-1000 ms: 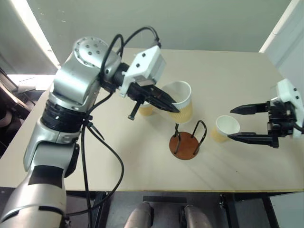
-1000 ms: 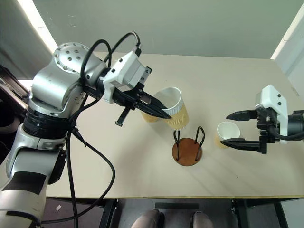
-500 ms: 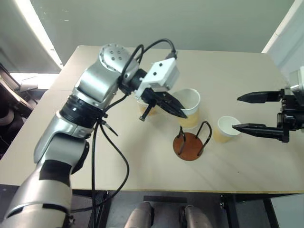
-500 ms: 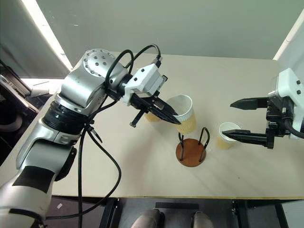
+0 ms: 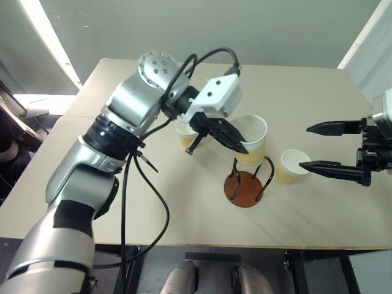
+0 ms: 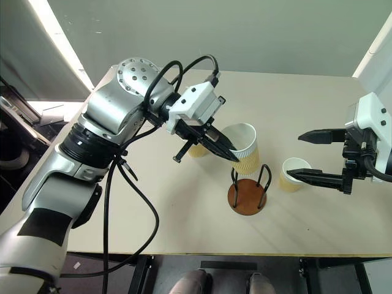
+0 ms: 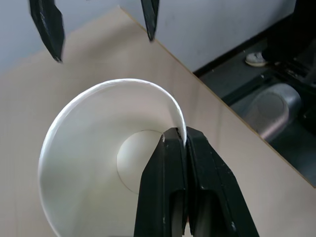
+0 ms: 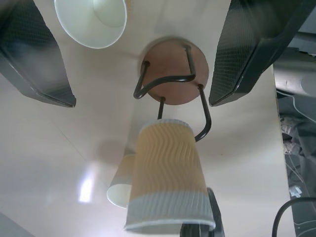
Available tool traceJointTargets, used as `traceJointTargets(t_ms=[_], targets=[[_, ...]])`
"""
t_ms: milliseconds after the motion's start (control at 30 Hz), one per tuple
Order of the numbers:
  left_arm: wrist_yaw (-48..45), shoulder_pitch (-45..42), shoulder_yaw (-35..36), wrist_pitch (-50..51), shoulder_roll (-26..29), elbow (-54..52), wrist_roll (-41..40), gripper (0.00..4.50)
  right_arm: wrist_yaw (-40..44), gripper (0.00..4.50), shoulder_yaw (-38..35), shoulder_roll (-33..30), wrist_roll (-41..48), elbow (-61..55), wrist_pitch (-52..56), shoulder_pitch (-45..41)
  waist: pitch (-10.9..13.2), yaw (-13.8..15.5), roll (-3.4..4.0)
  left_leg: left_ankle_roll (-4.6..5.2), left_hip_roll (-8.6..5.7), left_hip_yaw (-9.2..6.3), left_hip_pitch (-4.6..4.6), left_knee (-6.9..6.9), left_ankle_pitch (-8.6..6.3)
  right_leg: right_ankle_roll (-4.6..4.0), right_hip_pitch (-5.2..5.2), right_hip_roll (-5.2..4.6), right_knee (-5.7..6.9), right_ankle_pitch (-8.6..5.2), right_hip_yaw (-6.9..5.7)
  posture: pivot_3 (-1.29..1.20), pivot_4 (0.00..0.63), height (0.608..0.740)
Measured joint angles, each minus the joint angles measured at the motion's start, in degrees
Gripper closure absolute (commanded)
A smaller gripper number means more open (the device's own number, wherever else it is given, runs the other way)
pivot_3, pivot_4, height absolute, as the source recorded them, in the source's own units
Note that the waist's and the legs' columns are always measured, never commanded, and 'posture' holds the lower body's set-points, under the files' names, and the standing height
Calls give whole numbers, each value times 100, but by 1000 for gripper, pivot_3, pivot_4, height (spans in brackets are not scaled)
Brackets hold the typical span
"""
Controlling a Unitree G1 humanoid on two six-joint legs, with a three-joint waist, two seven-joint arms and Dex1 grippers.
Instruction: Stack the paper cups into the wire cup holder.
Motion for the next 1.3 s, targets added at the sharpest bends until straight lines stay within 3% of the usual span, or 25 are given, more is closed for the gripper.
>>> traceJointTargets(t_ms=[333,500,633,967,1133,1300], targets=[[-3,121,-88,-50,-557,351,306,4479,-50,0,-6,46,4,-32,-49,76,0,17,0,1,0,1,-4,7,0,3,0,0,2,1,0,0,150,740],[-3,206,-118,-232,-555,351,504,4479,-89,0,-35,47,26,-56,-47,162,0,16,0,2,0,3,-3,7,0,4,0,0,4,0,0,0,150,740],[-4,285,-288,-600,-461,379,745,3639,-109,0,-42,45,59,-100,-46,163,0,17,0,4,-1,2,-4,11,-1,4,0,0,4,0,0,0,150,740],[-6,343,-330,-714,-536,410,748,109,-241,0,168,-116,-137,-42,-91,12,0,22,0,5,-1,3,-6,17,-2,5,0,-1,7,1,0,0,150,740],[-8,348,134,-472,-606,447,702,43,-404,0,777,-343,-740,11,-245,12,0,20,1,8,1,6,-7,22,-3,7,-2,0,11,0,0,0,150,740],[-5,503,1054,22,-63,428,447,43,-365,0,1888,-575,-1806,276,-851,25,-2,-11,3,9,2,7,-4,20,-4,8,-3,1,11,0,1,0,150,740]])
